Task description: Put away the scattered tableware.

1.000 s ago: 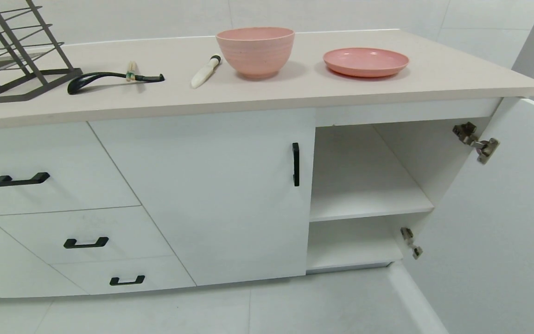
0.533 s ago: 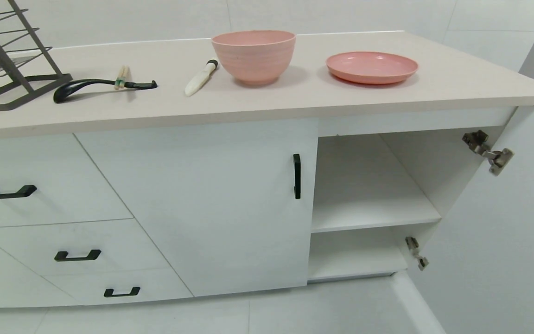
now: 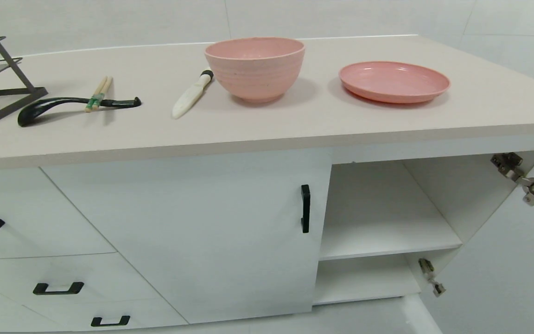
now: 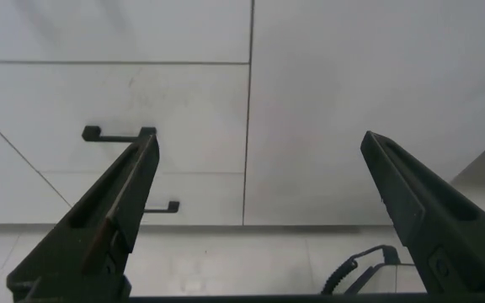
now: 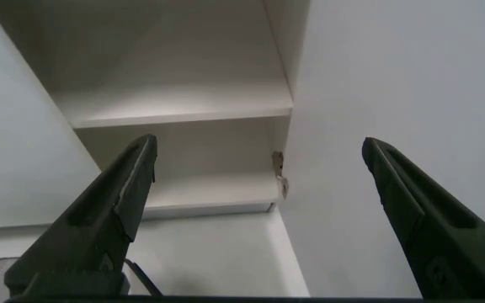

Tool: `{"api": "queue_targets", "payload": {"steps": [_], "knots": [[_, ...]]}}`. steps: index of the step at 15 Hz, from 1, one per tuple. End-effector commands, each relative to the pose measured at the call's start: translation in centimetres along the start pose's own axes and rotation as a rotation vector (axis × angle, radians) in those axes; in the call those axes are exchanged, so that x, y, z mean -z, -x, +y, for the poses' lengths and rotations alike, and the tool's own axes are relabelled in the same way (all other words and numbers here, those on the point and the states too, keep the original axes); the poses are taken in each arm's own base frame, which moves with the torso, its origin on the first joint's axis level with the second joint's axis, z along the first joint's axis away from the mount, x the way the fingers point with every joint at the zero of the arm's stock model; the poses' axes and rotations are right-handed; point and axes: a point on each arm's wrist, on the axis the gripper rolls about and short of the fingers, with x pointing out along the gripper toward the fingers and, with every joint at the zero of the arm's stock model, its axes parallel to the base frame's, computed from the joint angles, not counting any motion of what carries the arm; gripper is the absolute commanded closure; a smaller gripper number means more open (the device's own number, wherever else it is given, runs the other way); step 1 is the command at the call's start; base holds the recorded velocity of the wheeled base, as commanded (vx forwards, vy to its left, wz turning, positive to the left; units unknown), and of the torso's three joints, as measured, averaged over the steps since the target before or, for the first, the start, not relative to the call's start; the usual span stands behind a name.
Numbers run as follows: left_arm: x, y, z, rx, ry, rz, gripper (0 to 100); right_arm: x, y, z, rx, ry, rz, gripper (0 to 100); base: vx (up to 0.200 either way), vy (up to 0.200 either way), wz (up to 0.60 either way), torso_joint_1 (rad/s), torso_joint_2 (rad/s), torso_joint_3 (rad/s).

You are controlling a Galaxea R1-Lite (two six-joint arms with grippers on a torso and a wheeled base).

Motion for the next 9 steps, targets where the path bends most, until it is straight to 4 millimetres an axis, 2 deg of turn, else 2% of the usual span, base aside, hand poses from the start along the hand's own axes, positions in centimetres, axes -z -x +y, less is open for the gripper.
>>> {"api": "queue_targets", "payload": {"steps": [1, 9], "knots": [[-0.01, -0.01, 0.0, 0.0, 0.0, 0.001, 0, 0.0, 0.0, 0.0, 0.0, 0.001, 0.0, 0, 0.0, 0.0, 0.0, 0.0, 0.0, 0.0], [-0.01, -0.01, 0.0, 0.0, 0.002, 0.001, 0, 0.0, 0.0, 0.0, 0.0, 0.004, 0.0, 0, 0.0, 0.0, 0.0, 0.0, 0.0, 0.0]]}}
